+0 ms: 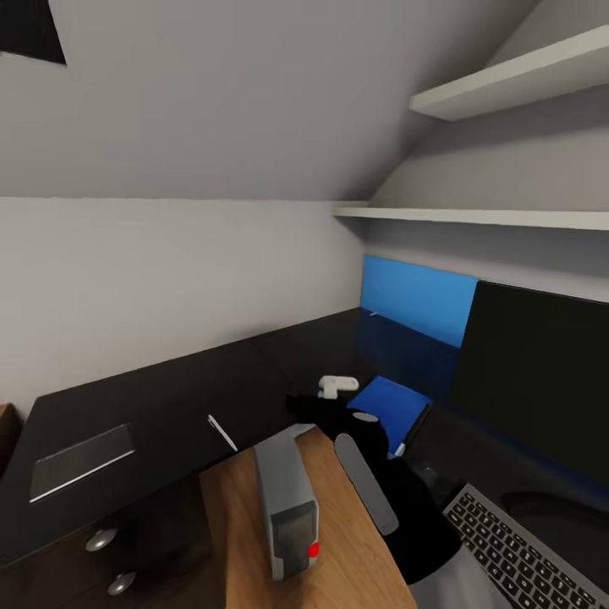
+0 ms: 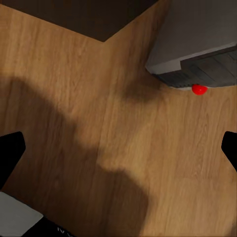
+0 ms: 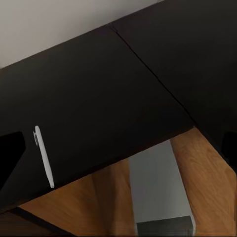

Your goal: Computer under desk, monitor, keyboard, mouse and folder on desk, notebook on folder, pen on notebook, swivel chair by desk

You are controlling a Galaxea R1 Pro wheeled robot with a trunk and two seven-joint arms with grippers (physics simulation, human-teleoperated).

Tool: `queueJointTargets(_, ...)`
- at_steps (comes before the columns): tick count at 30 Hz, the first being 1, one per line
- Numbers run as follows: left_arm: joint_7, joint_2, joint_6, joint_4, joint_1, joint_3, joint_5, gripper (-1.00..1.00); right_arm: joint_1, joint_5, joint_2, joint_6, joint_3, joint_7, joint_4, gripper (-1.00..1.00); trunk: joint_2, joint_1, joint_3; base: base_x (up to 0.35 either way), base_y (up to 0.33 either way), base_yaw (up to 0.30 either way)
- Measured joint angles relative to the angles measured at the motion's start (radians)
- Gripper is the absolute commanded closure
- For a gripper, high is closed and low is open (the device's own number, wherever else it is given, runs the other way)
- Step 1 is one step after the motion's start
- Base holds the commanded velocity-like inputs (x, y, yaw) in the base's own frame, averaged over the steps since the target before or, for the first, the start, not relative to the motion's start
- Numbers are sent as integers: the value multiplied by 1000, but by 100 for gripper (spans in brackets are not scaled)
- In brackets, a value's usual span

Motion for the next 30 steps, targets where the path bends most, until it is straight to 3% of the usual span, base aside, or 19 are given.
queueJointTargets(13,10,-7,-12,-5,33,0,17,-100,-11,-2,9,198,4,4,-4,-100,91,-50,41,0,0,214)
queueJointTargets(18,10,-8,-11,-16,33,0,18,-100,-11,-3,9,216,3,4,-4,-100,126,-69,56,0,0,280)
queueJointTargets(20,11,-4,-10,-42,53,1,18,-100,-11,-2,10,219,5,4,4,-100,140,-77,63,0,0,281)
queueJointTargets(21,12,-1,-15,-107,109,7,39,-100,-13,-1,12,222,6,3,25,-100,147,-81,66,0,0,281)
queueJointTargets(25,12,-7,-24,-129,137,8,55,-100,-28,-1,14,281,7,4,49,-100,175,-96,78,0,0,281)
queueJointTargets(30,10,-7,-26,-145,166,11,57,-100,-31,0,18,303,9,5,66,-100,210,-115,94,0,0,279)
